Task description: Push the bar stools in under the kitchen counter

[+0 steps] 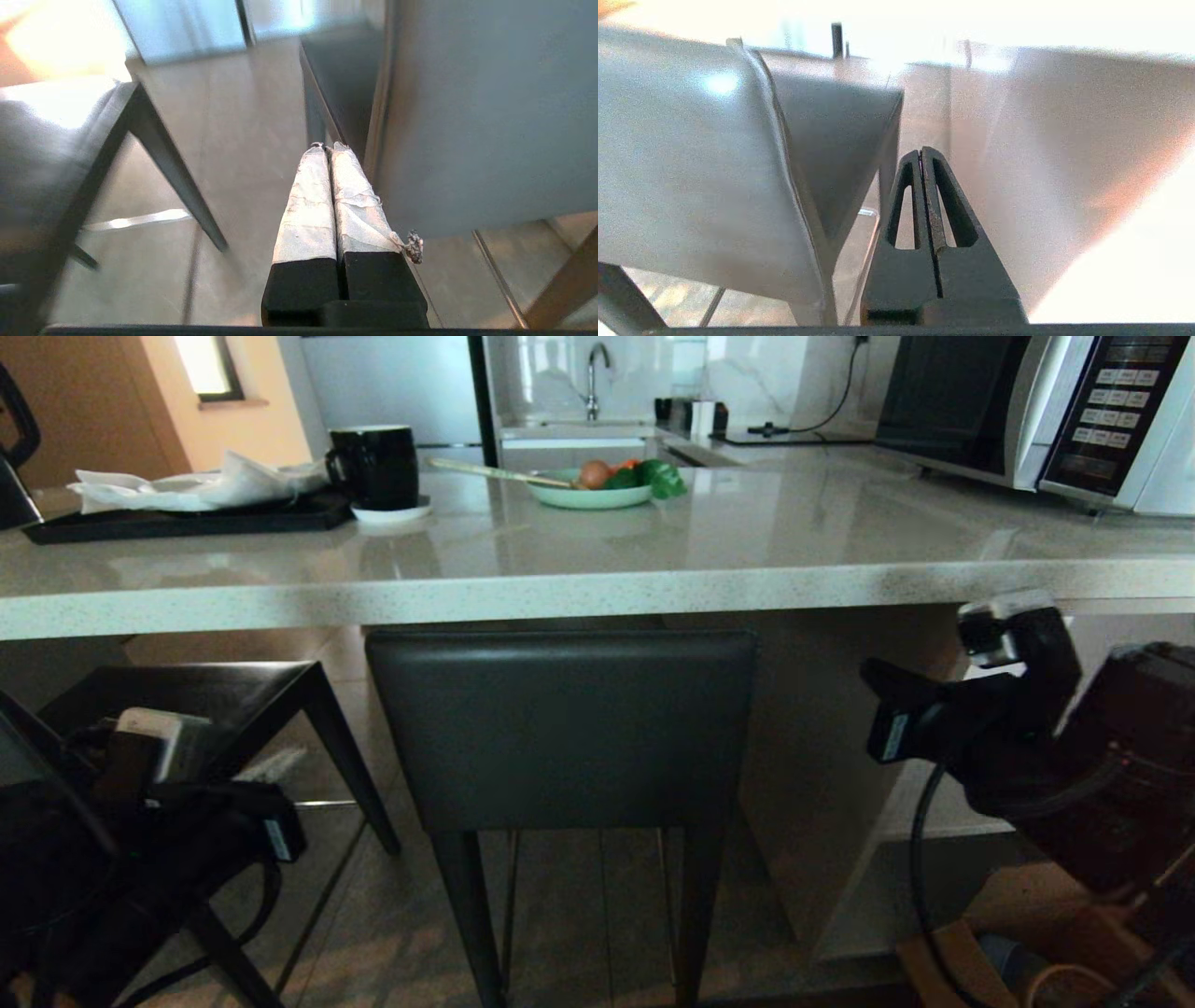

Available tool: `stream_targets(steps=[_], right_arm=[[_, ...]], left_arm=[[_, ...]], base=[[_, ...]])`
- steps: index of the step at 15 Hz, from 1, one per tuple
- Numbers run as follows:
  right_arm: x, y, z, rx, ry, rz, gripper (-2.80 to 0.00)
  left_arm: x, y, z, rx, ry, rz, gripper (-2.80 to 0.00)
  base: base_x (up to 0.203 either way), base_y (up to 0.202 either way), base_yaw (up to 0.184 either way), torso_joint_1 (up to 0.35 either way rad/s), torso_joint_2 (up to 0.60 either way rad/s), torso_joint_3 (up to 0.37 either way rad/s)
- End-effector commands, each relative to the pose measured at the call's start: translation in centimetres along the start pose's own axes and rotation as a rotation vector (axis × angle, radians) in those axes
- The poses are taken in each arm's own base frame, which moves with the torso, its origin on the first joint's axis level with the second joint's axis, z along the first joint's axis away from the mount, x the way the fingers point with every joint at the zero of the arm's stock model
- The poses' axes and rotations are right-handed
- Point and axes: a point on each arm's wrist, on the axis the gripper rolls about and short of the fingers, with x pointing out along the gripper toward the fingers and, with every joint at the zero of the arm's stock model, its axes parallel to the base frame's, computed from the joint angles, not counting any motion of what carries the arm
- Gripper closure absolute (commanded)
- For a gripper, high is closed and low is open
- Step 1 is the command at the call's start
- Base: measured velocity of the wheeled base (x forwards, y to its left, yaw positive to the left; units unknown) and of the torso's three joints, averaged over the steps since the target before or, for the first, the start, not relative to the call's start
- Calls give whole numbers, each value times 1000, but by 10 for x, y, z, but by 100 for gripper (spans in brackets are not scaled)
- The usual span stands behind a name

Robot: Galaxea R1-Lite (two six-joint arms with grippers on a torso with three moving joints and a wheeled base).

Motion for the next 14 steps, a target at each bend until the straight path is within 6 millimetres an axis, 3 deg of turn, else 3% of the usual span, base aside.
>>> stream_targets(steps=[1,8,10,14], right_arm=[[-54,-17,38,12,-131,-33,0],[-193,-57,54,-18,-216,-272,0],[-229,-56,51,-28,-209,-318,0],[-293,-42,26,-71,-191,-353,0]], left_arm=[[-39,3,28,11,-141,34,0],[-148,9,69,25,-340,171,0],[-182,7,69,35,-342,184,0],[-245,-4,43,42,-287,166,0]], base=[[0,0,0,0,0,0],[0,0,0,0,0,0],[0,0,0,0,0,0],[0,0,0,0,0,0]])
